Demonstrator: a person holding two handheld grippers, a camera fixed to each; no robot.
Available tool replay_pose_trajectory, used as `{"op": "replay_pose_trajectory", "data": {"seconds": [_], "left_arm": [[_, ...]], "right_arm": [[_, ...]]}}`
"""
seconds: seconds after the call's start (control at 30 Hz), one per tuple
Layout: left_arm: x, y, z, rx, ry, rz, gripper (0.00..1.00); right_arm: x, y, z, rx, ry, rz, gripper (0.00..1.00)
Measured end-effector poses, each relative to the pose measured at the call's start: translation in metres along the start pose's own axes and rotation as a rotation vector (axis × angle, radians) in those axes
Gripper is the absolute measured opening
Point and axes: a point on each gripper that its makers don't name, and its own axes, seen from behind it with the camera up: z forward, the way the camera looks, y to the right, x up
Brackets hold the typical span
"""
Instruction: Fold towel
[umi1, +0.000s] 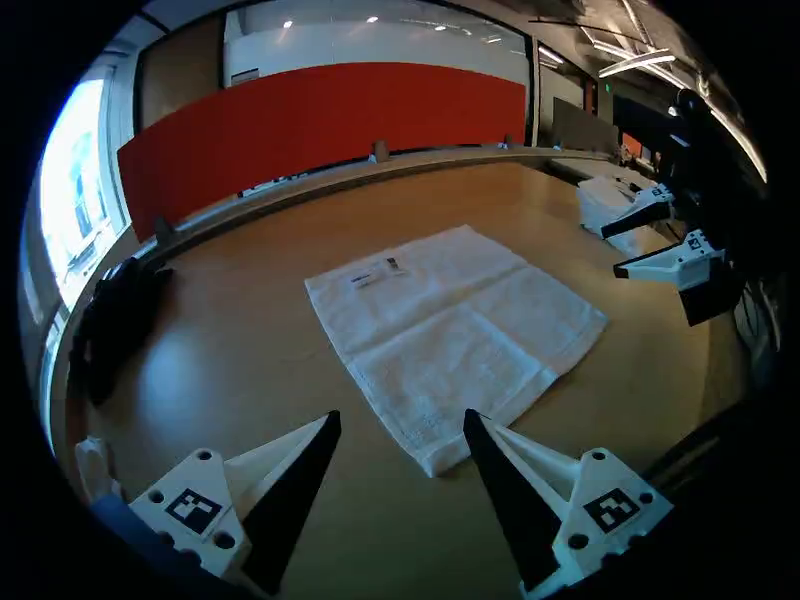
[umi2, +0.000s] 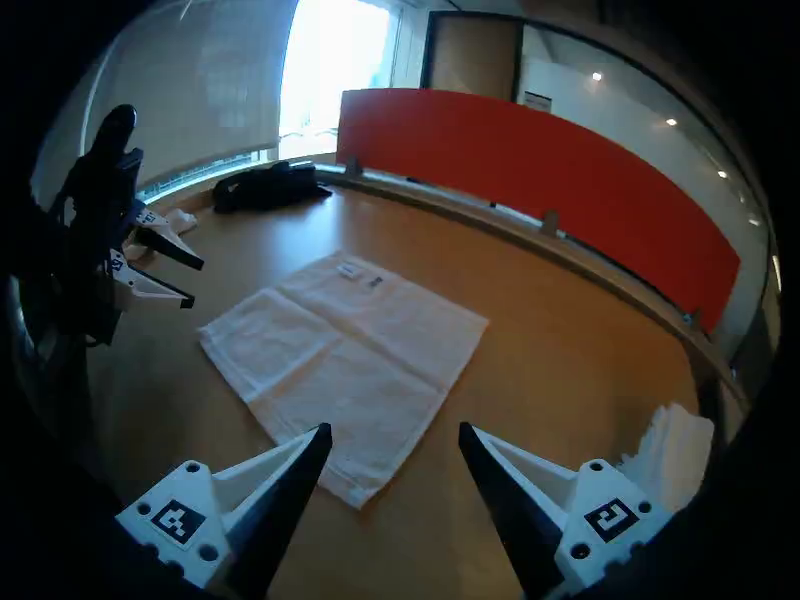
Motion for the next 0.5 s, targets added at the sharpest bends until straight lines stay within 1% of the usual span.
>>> {"op": "replay_pose_trajectory", "data": {"seconds": [0.27, 0.5], "left_arm": [[-0.022, 0.007, 0.013, -0.021, -0.051, 0.006, 0.91], [-0.033, 0.011, 0.021, -0.035, -0.084, 0.01, 0.91]], "right_arm": [[-0.024, -0.01, 0.012, 0.021, -0.045, -0.004, 0.98], [-0.04, -0.014, 0.017, 0.032, -0.075, -0.005, 0.97]]}}
